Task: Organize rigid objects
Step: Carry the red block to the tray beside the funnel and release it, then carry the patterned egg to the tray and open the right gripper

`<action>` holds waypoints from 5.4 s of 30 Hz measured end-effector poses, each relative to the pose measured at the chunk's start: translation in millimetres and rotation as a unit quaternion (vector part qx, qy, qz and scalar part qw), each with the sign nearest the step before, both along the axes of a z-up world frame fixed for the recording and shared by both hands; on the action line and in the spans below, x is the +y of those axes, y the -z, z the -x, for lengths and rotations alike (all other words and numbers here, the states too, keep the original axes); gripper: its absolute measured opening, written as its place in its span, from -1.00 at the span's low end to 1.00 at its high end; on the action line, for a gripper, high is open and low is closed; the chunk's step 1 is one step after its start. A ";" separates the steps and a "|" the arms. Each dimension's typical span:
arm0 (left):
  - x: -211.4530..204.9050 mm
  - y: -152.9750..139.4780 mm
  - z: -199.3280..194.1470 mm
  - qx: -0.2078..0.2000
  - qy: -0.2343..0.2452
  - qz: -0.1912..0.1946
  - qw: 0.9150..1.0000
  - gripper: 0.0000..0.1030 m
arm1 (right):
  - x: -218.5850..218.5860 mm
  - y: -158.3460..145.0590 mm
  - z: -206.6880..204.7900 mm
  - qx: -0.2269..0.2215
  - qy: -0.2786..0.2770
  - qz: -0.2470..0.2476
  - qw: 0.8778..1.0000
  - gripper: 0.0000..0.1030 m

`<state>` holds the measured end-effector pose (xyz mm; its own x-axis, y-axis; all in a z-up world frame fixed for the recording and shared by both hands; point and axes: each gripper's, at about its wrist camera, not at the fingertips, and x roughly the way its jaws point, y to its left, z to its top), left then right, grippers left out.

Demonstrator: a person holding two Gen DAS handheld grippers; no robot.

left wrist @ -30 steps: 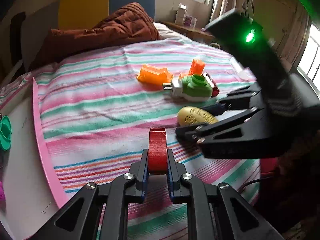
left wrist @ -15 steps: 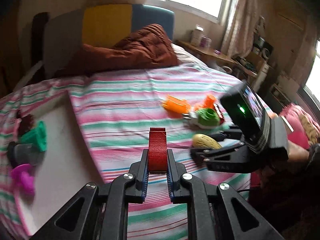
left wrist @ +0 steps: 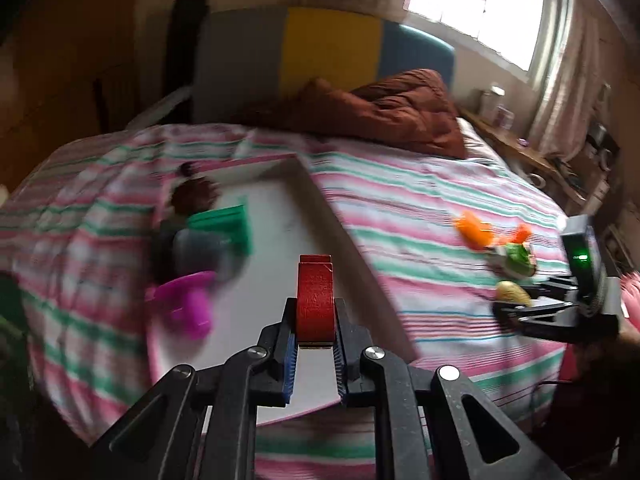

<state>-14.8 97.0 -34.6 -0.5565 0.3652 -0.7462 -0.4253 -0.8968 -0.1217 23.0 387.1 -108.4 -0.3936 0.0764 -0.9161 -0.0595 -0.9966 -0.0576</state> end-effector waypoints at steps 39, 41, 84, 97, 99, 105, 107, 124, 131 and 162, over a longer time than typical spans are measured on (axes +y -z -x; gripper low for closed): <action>-62.6 42.7 17.6 -0.033 -0.094 0.035 0.994 -0.58 | -2.3 -2.0 -2.6 0.005 -0.002 -0.008 1.000 -0.16; -62.7 37.6 16.0 -0.025 -0.095 0.038 0.994 -0.58 | -2.2 -1.9 -2.5 0.005 -0.002 -0.009 1.000 -0.16; -95.5 1.8 8.3 0.023 -0.145 0.027 0.989 -0.53 | -27.7 -13.4 -0.6 0.020 0.095 0.056 0.994 -0.18; -98.7 4.5 10.5 0.021 -0.145 0.027 0.989 -0.53 | -60.4 -49.3 20.4 0.079 0.084 0.074 0.991 -0.78; -97.9 5.2 9.6 0.018 -0.142 0.025 0.989 -0.53 | -60.8 -42.6 25.7 0.067 0.088 0.062 0.992 -0.78; -98.6 9.3 8.9 0.010 -0.142 0.018 0.990 -0.53 | -36.2 -37.0 14.6 0.067 0.129 0.122 0.982 -0.71; -96.6 11.1 9.6 0.005 -0.140 0.016 0.990 -0.53 | -26.0 -39.1 9.7 0.071 0.150 0.146 0.975 -0.25; -92.3 9.8 6.8 0.012 -0.134 0.029 0.990 -0.53 | -105.6 -10.2 4.6 0.035 0.094 0.062 0.993 -0.15; -93.0 7.0 4.9 0.015 -0.132 0.029 0.991 -0.53 | -102.7 -14.0 0.5 0.046 0.094 0.059 0.993 -0.15; -120.3 15.2 18.3 0.000 -0.162 0.020 0.987 -0.53 | -228.2 -18.6 139.5 0.043 -0.048 0.129 0.990 -0.14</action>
